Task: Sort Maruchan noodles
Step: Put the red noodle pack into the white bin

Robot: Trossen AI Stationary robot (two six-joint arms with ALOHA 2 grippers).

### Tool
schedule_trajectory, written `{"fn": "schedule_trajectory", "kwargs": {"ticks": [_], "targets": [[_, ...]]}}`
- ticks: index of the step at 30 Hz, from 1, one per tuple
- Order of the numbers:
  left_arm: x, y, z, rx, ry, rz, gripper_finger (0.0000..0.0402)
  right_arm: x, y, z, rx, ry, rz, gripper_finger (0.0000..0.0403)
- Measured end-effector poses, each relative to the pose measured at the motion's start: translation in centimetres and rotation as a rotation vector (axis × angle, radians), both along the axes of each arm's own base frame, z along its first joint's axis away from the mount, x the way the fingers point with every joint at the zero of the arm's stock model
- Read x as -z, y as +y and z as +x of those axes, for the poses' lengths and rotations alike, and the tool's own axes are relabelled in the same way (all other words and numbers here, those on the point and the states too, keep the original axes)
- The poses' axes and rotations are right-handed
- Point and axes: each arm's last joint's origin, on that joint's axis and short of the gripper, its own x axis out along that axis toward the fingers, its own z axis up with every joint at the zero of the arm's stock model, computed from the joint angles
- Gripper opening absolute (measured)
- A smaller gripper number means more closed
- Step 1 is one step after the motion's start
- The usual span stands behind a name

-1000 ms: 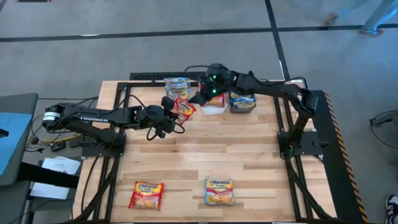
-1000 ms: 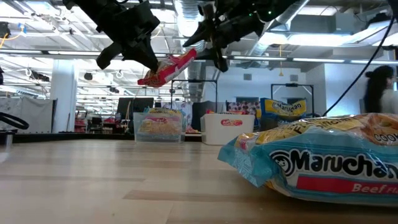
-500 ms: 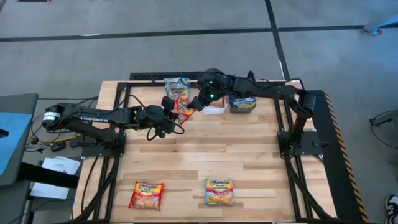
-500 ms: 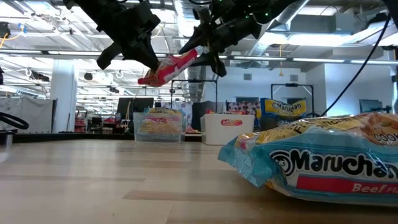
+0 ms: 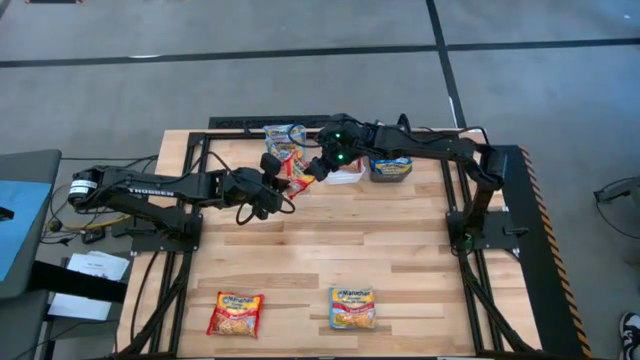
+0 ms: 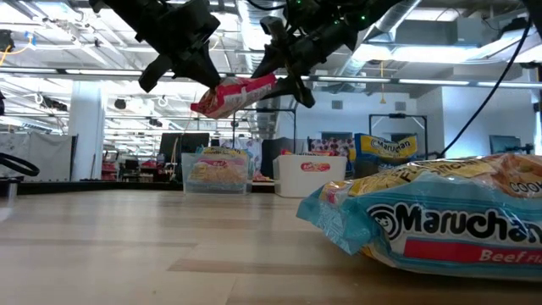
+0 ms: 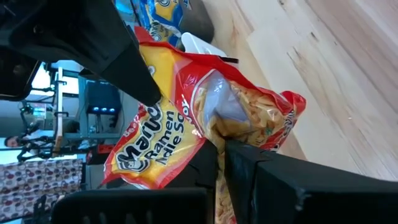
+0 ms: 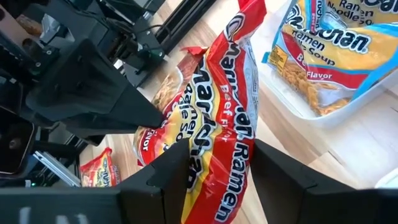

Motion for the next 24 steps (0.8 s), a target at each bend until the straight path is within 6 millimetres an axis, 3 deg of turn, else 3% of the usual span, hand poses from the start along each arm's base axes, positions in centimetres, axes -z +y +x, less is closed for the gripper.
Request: {"fn": "schedule_trajectory", "kwargs": {"ticks": [13, 19, 24], "targets": [[0.1, 0.0, 0.0, 0.018, 0.008, 0.008, 0.0, 2.4, 0.4, 1.2, -0.062, 0.049, 0.007, 0.0054], [0.0, 0.0, 0.0, 0.016, 0.004, 0.008, 0.0, 2.4, 0.5, 1.2, -0.09, 0.045, -0.036, 0.0015], [0.0, 0.0, 0.0, -0.056, -0.057, -0.075, 0.0, 2.4, 0.4, 1.2, -0.109, 0.044, -0.072, 0.0006]]}}
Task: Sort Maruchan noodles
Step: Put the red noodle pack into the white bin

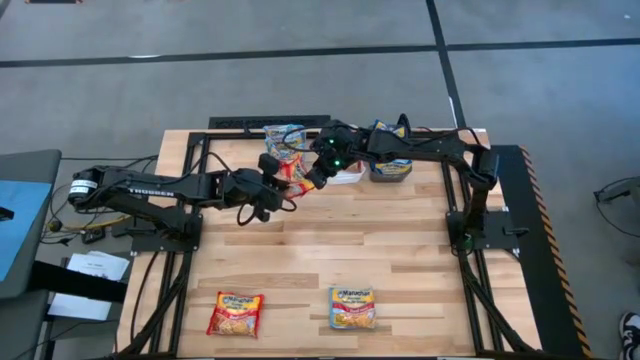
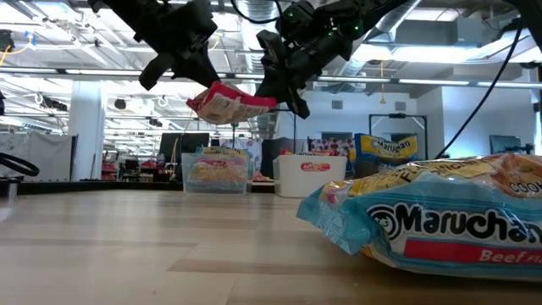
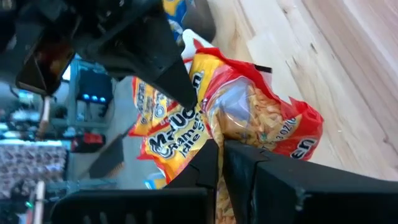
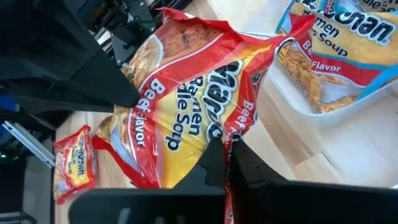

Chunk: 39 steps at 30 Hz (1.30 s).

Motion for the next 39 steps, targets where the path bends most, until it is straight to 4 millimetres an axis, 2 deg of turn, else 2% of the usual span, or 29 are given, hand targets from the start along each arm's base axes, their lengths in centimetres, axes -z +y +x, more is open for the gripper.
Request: {"fn": "schedule_trajectory", "kwargs": {"ticks": [7, 16, 20, 30, 33, 39], "targets": [[0.5, 0.0, -0.2, -0.028, 0.033, -0.034, 0.0011, 0.0, -0.1, 0.0, 0.002, -0.005, -0.008, 0.0006], [0.4, -0.1, -0.1, -0.032, -0.02, -0.137, 0.0097, 0.1, -0.2, 0.0, 0.007, -0.001, -0.011, 0.0005], [0.4, -0.1, -0.1, -0.085, -0.063, -0.195, 0.0122, 0.1, -0.6, -0.2, 0.007, 0.004, -0.031, 0.0005], [0.4, -0.1, -0.2, -0.117, -0.095, -0.24, 0.0127, 0.2, -1.7, -1.2, -0.014, 0.057, -0.079, 0.0005], [0.4, -0.1, -0.2, -0.129, -0.106, -0.258, 0.0128, -0.4, -1.8, -1.6, -0.029, 0.045, -0.116, 0.0005], [0.4, 0.0, -0.2, -0.19, -0.159, -0.326, 0.0128, -2.8, -2.4, -4.0, -0.032, 0.084, -0.26, 0.0005]]}}
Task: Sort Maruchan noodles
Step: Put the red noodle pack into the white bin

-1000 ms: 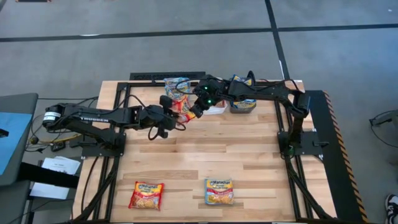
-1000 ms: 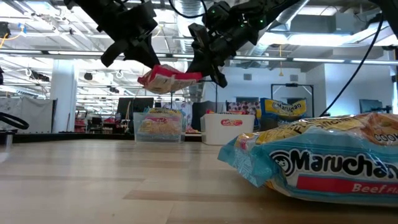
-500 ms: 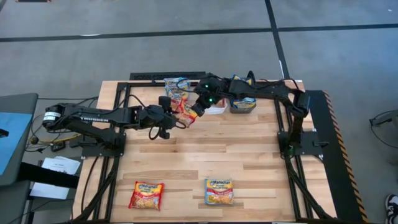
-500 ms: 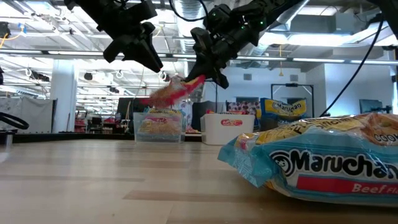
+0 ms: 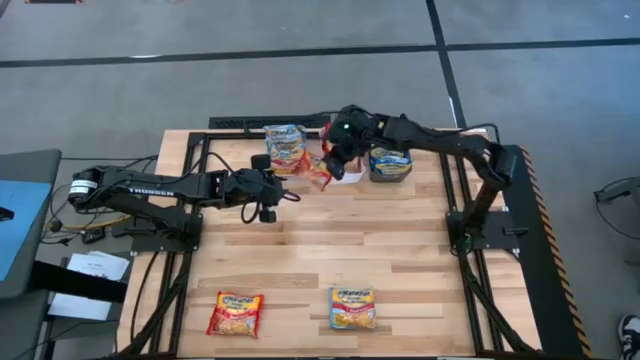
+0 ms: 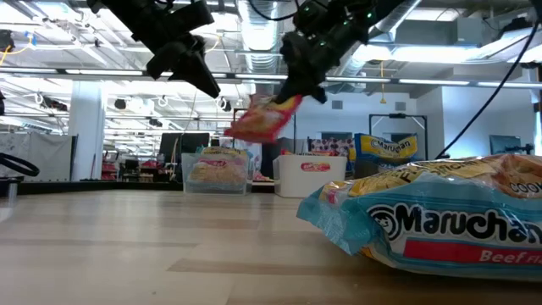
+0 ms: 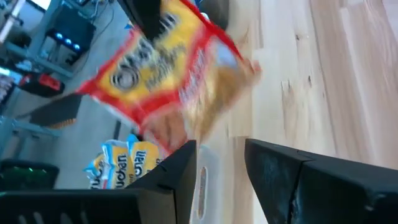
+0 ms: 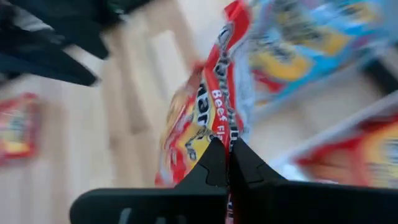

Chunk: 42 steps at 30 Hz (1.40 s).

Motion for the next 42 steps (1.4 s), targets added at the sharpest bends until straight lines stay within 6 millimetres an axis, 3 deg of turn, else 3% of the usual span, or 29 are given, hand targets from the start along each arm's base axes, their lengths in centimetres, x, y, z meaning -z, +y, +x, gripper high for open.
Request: {"fn": "schedule_trajectory", "kwargs": {"ticks": [9, 20, 36, 42], "targets": [[0.0, 0.0, 0.0, -0.072, -0.072, -0.1, 0.0128, -2.3, -1.3, -3.6, -0.02, 0.152, -0.321, 0.0005], [-0.2, 0.0, 0.1, -0.089, -0.113, -0.126, 0.0128, -0.6, -3.1, -4.4, -0.265, 0.353, -0.564, 0.0005], [-0.2, 0.8, 0.0, -0.121, -0.116, -0.125, 0.0128, 0.1, -3.0, -5.4, -0.282, 0.519, -0.56, 0.0005], [-0.2, 0.9, 0.0, -0.124, -0.115, -0.125, 0.0128, 0.3, -2.5, -4.9, -0.289, 0.51, -0.558, 0.0005]]}}
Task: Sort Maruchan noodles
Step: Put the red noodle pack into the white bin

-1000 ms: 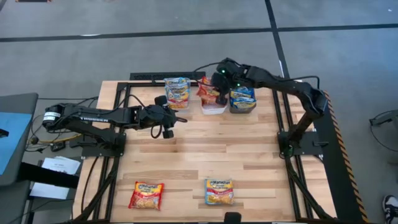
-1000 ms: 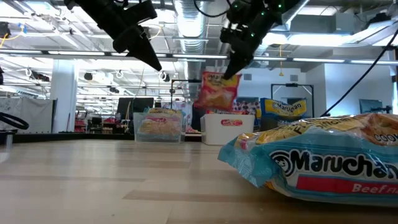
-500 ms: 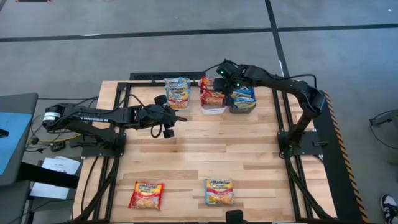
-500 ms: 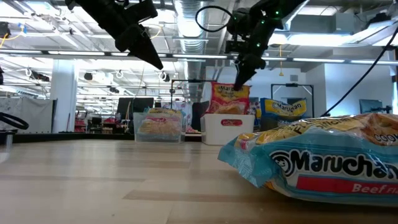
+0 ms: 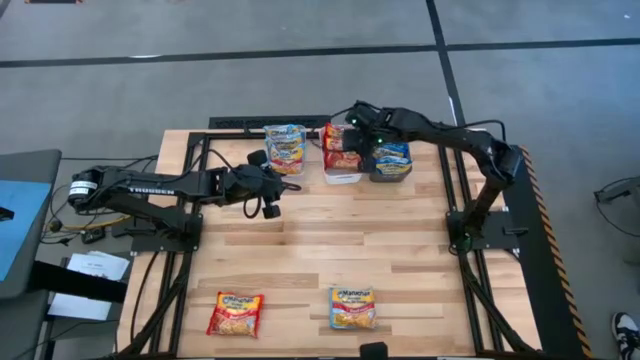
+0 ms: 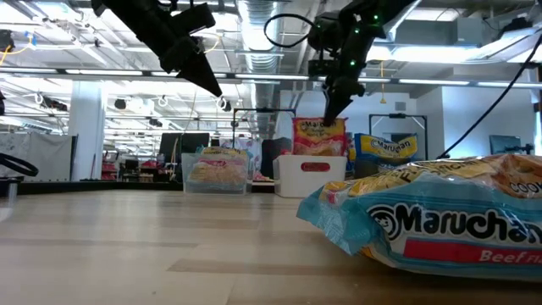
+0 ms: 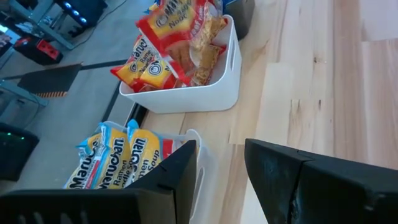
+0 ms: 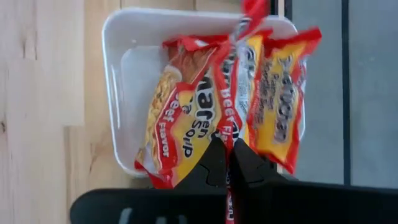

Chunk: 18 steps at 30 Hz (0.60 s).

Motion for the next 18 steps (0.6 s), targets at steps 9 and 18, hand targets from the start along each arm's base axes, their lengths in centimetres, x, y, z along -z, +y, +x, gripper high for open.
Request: {"fn": "schedule_trajectory", "kwargs": {"ticks": [9, 18], "targets": [[0.0, 0.0, 0.0, 0.0, -0.002, -0.002, 0.0128, 2.2, 1.1, 1.8, -0.024, 0.04, 0.05, 0.0006], [0.0, 0.0, 0.0, -0.005, -0.012, -0.022, 0.0128, 3.5, 0.8, 2.3, 0.033, 0.082, 0.048, 0.0015]]}}
